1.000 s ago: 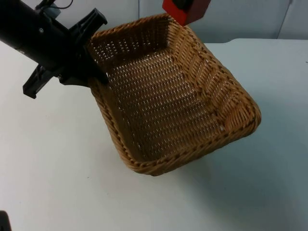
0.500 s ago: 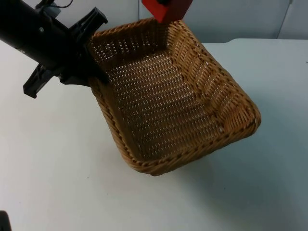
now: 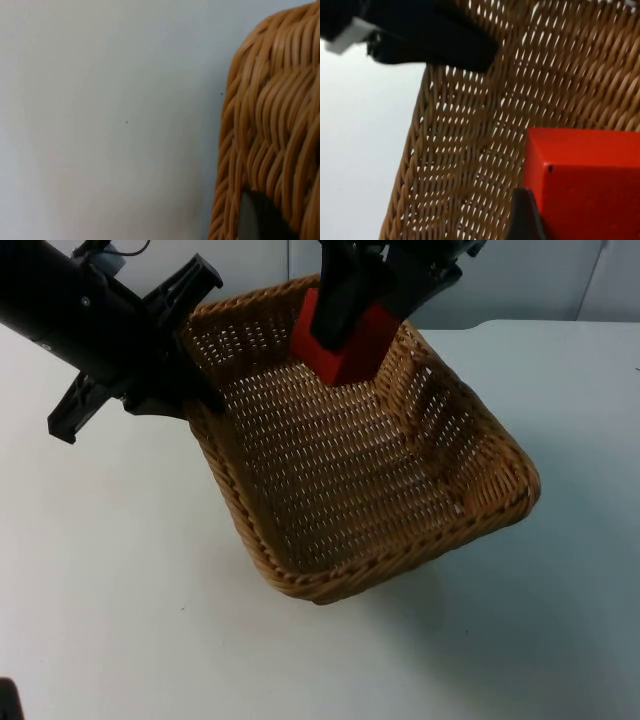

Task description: Pick up the basket with the left hand and place the cube into the basket with the right hand.

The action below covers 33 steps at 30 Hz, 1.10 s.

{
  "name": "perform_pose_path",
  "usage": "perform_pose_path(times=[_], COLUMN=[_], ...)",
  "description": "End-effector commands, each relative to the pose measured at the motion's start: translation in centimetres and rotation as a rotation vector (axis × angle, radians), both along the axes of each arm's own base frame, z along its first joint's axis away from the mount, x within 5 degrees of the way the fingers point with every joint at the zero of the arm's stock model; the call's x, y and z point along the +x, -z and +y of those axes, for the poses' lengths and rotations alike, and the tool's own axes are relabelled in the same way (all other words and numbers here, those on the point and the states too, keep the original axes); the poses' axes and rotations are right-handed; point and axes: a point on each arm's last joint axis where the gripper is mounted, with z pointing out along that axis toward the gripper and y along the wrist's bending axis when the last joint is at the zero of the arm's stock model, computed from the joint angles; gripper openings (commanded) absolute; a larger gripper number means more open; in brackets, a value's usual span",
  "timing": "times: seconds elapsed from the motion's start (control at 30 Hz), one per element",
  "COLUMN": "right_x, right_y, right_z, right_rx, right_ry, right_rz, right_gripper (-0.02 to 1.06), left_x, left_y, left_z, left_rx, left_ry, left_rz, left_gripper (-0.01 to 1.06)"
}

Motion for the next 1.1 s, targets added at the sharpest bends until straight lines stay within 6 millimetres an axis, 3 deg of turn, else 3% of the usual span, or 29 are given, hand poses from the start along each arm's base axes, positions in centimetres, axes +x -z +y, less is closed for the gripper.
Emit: perform_pose_path(times=[0.0, 0.2, 0.33, 0.43, 0.47, 0.57, 0.93, 1.07], right_x=[-0.2, -0.3, -0.3, -0.2, -0.2, -0.1, -0.1, 1.1], right_y=[0.0, -0.1, -0.1, -0.1, -0.1, 0.0, 0.0, -3.2], right_z=[0.2, 0.2, 0.2, 0.1, 0.1, -0.1, -0.1, -0.6], right_rx=[0.006, 0.012, 0.01, 0.001, 0.001, -0.023, -0.03, 0.019], right_ry=[-0.002, -0.002, -0.002, -0.003, -0.003, 0.021, 0.038, 0.075], right_rz=[0.006, 0.007, 0.006, 0.001, 0.001, -0.001, -0.001, -0.097], right_gripper=[0.0, 0.01, 0.11, 0.4, 0.4, 0.63, 0.63, 0.63], left_x=[0.1, 0.1, 0.1, 0.1, 0.1, 0.1, 0.1, 0.1], left_y=[-0.8, -0.8, -0.8, -0.8, -0.8, -0.8, -0.8, -0.8], left_z=[-0.2, -0.2, -0.2, -0.2, -0.2, -0.2, -0.2, -0.2], left_rx=[-0.03, -0.03, -0.03, -0.03, -0.03, -0.03, -0.03, -0.03], left_ry=[-0.012, -0.012, -0.012, -0.012, -0.012, -0.012, -0.012, -0.012], left_rz=[-0.01, -0.01, -0.01, -0.01, -0.01, -0.01, -0.01, -0.01], left_gripper=[0.0, 0.0, 0.0, 0.0, 0.0, 0.0, 0.0, 0.0])
